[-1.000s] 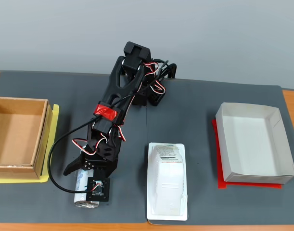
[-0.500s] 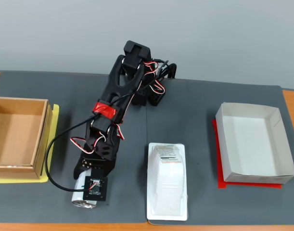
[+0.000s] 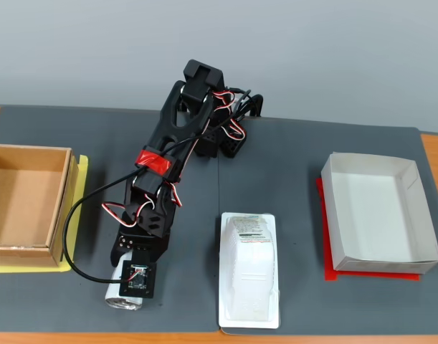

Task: Pick the can and put it in the brown box

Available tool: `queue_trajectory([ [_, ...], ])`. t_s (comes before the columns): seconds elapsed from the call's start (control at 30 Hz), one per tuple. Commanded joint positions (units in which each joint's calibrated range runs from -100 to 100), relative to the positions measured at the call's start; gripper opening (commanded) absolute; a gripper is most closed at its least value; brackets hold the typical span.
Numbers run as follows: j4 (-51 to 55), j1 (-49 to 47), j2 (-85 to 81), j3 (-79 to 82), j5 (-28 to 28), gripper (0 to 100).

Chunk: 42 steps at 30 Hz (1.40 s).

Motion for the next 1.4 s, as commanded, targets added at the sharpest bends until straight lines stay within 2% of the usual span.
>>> queue_trajectory([
  [0.0,0.3,0.3,-4.0,-1.9,0.2,9],
  [0.33,0.5,0.4,-14.0,-1.8,0.6,9],
  [0.63,0.5,3.3,-25.8,-1.9,11.0,9],
  [0.97,-0.6,16.0,-29.2,-2.0,24.3,9],
  [1.17,-0.6,20.8,-27.2,-4.5,25.6,9],
  [1.37,-0.6,23.4,-17.1,-18.6,25.3,9],
])
